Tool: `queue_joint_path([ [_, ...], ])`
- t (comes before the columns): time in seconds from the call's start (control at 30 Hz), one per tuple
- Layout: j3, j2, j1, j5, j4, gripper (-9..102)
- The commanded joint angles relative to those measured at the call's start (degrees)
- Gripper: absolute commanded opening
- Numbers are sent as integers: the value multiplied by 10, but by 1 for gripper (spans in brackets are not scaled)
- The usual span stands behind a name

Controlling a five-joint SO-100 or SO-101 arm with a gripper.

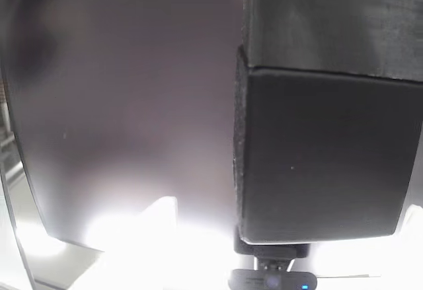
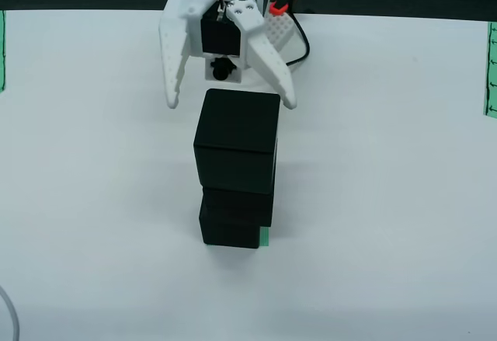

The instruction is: Stack 3 Blocks on the chosen place.

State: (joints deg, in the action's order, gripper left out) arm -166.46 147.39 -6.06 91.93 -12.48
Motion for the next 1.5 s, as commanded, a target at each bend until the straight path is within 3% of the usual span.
queue_joint_path([
  [0.0, 40, 47, -4, -25, 91, 39],
  [0.1, 55, 104, 8, -73, 186, 28],
  [0.33, 83, 192, 49, -294, 350, 5],
  [0.57, 82, 272, 71, -450, 439, 1],
  [0.8, 77, 321, 80, -533, 528, 0],
  [1.3, 0, 417, 71, -818, 564, 0],
  [1.47, -35, 449, 62, -846, 577, 0],
])
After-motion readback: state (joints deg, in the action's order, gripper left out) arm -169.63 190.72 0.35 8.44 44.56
